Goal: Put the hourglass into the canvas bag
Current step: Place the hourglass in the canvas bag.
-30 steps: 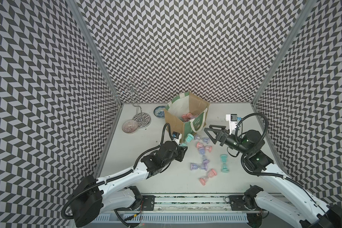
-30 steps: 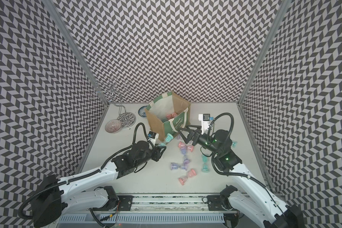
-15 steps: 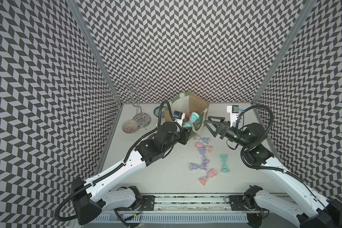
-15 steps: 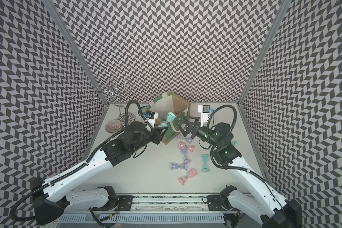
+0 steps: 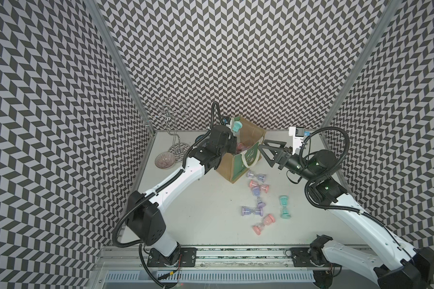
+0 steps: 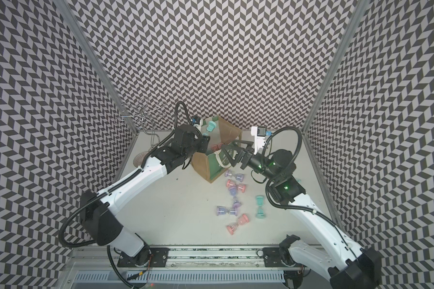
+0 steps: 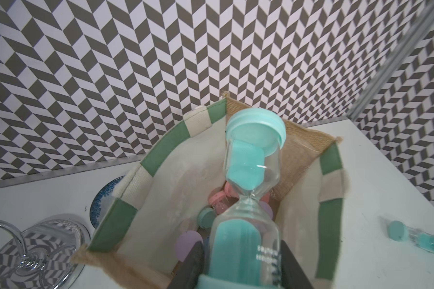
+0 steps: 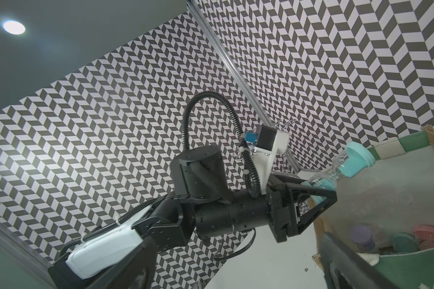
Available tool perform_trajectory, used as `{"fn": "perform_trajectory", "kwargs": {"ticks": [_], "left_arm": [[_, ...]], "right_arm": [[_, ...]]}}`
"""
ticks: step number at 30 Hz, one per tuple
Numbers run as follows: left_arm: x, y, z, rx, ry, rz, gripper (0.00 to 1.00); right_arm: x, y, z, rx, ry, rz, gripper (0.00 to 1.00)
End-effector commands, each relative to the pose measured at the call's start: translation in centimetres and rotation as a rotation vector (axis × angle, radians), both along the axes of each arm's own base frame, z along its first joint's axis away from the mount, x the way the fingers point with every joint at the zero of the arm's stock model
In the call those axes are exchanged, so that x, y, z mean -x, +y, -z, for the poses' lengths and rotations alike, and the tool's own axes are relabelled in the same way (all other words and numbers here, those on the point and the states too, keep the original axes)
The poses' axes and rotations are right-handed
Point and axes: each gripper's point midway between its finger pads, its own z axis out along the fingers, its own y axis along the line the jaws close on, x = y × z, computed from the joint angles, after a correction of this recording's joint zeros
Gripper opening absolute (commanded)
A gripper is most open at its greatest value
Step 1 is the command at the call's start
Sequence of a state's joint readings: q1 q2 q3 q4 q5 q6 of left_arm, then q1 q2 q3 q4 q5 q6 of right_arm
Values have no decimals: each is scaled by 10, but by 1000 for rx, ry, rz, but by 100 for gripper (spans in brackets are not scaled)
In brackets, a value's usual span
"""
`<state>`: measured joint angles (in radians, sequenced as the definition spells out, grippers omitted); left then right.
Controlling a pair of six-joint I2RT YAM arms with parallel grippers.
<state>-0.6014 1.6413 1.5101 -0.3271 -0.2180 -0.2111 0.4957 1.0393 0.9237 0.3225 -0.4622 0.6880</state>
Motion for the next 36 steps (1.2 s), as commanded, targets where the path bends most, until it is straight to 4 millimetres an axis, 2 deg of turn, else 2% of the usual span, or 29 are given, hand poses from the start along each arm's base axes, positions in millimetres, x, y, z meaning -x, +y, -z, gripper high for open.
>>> {"fn": "perform_trajectory", "kwargs": {"ticks": [1, 5, 10, 17, 23, 29, 36], "left_arm": [[-26, -1, -9, 4, -26, 13, 17], [-53, -10, 14, -37, 13, 20, 18], [-75, -17, 48, -89, 68, 25, 18], [-96, -17, 92, -135, 151, 30, 19], [-103, -15, 122, -173, 207, 29, 24], [-102, -11, 137, -210, 236, 18, 38], [-100, -12, 126, -206, 223, 26, 50]], "right_arm": [[-6, -12, -9, -27, -42, 65, 99], [-17, -15, 0, -10, -19, 91, 99], [-28, -19, 11, 15, -7, 121, 99], [-39, -17, 25, 41, 16, 121, 99], [-41, -18, 28, 48, 15, 125, 99], [-42, -20, 31, 52, 22, 136, 99], [-39, -23, 29, 43, 16, 143, 99]]}}
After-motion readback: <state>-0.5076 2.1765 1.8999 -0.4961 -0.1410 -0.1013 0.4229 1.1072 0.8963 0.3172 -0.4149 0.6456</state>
